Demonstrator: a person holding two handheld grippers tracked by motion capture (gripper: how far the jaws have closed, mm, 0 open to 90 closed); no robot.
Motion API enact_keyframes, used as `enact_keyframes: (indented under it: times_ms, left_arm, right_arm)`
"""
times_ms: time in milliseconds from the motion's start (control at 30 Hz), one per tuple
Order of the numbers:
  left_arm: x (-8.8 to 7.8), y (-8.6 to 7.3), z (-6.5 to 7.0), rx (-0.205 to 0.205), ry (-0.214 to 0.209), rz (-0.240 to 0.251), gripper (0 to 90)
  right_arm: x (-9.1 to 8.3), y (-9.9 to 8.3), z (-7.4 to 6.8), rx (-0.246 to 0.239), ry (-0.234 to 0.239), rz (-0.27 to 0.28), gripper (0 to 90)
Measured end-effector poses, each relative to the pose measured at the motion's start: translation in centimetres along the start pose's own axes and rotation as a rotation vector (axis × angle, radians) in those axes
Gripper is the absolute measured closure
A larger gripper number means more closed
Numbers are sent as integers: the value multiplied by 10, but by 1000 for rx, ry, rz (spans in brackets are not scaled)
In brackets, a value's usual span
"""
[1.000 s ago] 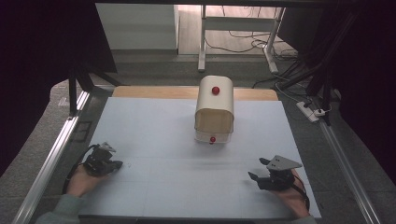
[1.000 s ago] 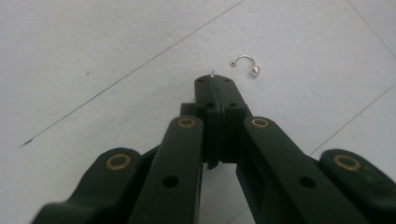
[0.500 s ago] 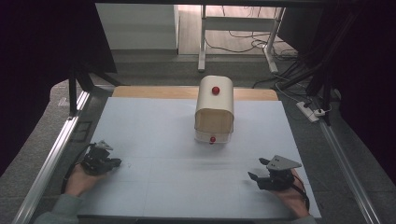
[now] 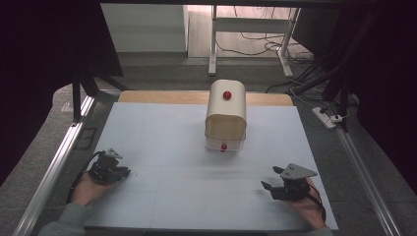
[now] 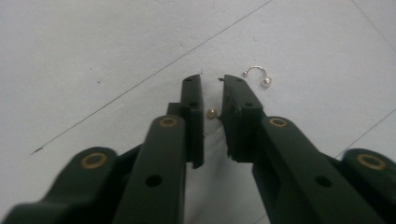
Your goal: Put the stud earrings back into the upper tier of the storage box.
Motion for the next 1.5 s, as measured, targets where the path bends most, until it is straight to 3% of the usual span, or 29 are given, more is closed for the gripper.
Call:
enact_keyframes:
  times_ms: [200, 367, 900, 1233, 1500]
  left_arm:
    - [0, 0, 2, 5, 21, -2, 858]
    - [-3, 0, 0, -3, -3, 12, 861]
    - [-25, 9, 3, -54, -74, 172, 861]
    - [-42, 23, 12, -52, -108, 279, 861]
    - [-53, 38, 27, -22, -124, 347, 861]
  right_arm:
    - [0, 0, 0, 0, -2, 3, 297]
    - [0, 0, 0, 1, -2, 5, 297]
    - [-2, 2, 2, 24, 7, 31, 298]
    - [-2, 2, 3, 39, 18, 34, 299]
    - [-3, 2, 2, 31, 10, 40, 298]
Point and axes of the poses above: each handheld gripper's, and its own axes: x roughly forward along the jaws, y roughly out of its top, z roughly to its right, the point moved 5 cm from there along x, roughly forward along the jaws, and after that the axes turned 4 degrees about -z, right-handed, at the moved point
